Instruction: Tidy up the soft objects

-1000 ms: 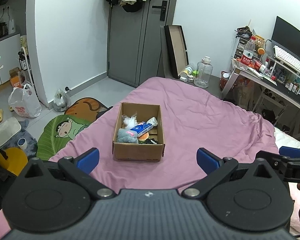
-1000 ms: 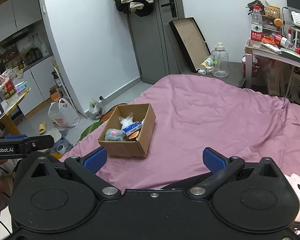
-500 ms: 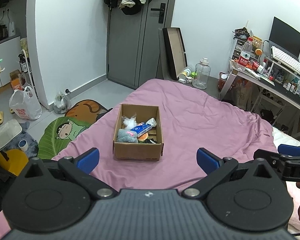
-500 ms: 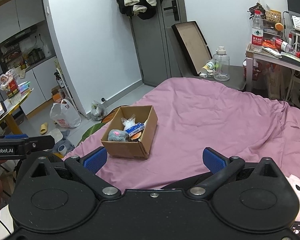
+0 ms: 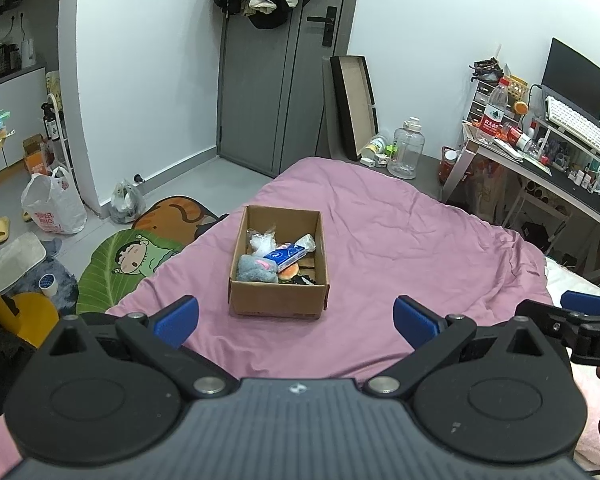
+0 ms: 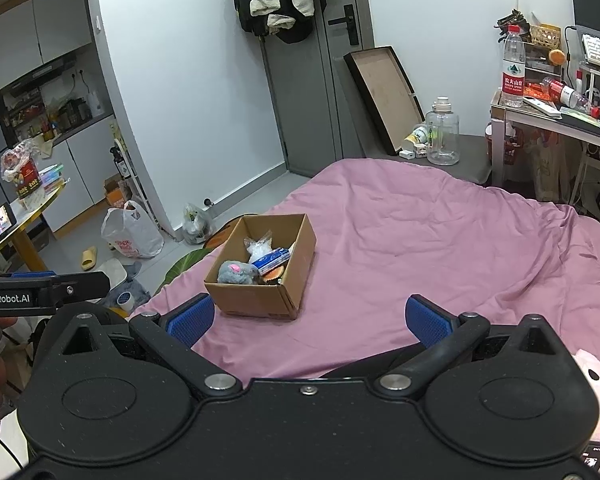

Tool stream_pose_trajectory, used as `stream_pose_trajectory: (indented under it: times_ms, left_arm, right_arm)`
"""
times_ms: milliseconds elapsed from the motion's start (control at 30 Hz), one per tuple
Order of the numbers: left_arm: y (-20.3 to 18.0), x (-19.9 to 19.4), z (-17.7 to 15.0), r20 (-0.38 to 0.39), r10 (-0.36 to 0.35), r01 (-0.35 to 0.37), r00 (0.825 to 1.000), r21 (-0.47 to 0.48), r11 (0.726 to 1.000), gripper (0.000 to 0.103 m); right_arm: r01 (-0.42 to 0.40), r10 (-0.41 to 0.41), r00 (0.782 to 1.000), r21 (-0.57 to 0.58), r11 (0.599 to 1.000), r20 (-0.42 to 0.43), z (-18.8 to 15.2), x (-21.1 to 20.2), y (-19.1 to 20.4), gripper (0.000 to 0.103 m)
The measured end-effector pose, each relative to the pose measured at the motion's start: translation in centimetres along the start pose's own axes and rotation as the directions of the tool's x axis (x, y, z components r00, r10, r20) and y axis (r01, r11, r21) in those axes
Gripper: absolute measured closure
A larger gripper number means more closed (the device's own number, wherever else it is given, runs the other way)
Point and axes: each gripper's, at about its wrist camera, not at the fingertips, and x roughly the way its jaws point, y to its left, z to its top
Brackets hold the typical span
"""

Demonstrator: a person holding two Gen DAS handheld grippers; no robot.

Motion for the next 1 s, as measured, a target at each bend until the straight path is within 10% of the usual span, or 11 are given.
stream_pose_trajectory:
  times_ms: [1000]
  left_arm:
    - [0.40, -0.39, -0.20, -0.004, 0.008, -0.008, 1.000, -0.009, 1.000, 0.000]
  right_arm:
    - [-0.009, 0.009, 1.000, -0.002, 1.000, 0.001, 0.09, -0.42, 0.16, 0.000]
